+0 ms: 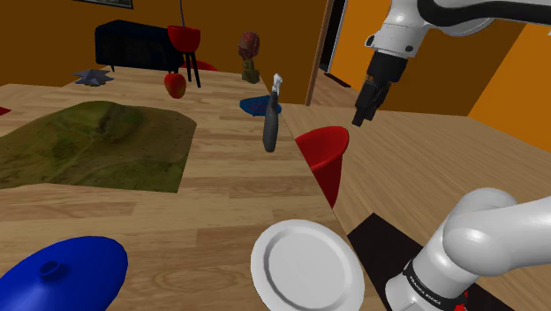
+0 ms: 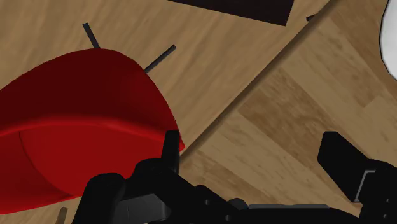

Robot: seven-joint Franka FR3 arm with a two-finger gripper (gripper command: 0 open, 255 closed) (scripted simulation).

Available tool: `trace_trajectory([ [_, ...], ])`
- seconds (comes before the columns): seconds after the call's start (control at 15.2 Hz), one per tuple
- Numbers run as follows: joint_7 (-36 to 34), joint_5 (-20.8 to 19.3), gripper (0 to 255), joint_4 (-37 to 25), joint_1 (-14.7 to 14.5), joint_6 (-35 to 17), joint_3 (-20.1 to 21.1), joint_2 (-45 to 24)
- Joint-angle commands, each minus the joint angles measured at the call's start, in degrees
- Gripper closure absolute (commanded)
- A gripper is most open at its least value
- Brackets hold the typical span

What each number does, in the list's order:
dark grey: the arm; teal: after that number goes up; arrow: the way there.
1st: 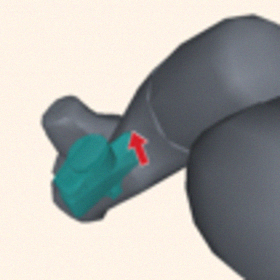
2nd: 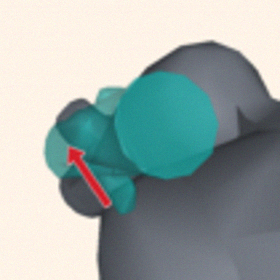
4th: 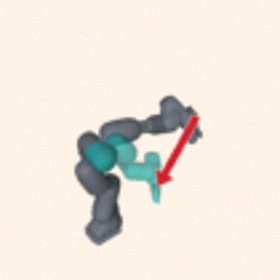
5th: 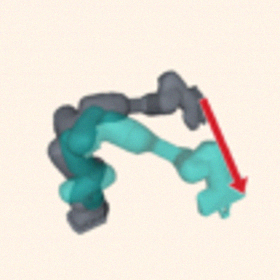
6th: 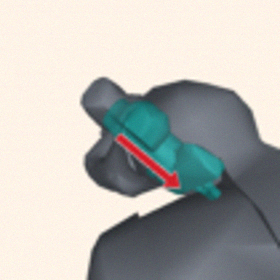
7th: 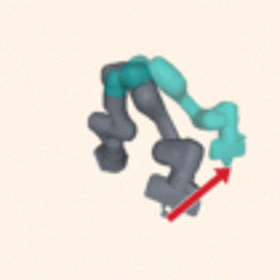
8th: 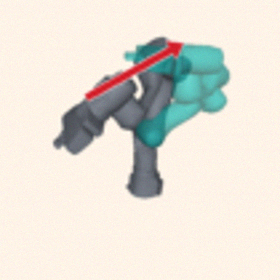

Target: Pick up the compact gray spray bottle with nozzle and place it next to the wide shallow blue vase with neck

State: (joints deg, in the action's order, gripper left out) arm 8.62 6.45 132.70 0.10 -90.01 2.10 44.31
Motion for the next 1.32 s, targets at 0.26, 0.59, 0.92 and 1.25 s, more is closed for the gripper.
trace_trajectory([
  [0.26,-10.7,1.5,0,2.8,1.7,-10.7,6.8,-1.2],
  [0.59,-24.7,0.6,0,3.2,5.4,-23.3,16.0,-5.8],
  [0.92,-40.6,-4.6,0,-0.1,12.2,-33.6,26.1,-13.0],
  [1.25,-59.4,-15.6,0,-6.9,22.9,-39.5,38.2,-21.7],
])
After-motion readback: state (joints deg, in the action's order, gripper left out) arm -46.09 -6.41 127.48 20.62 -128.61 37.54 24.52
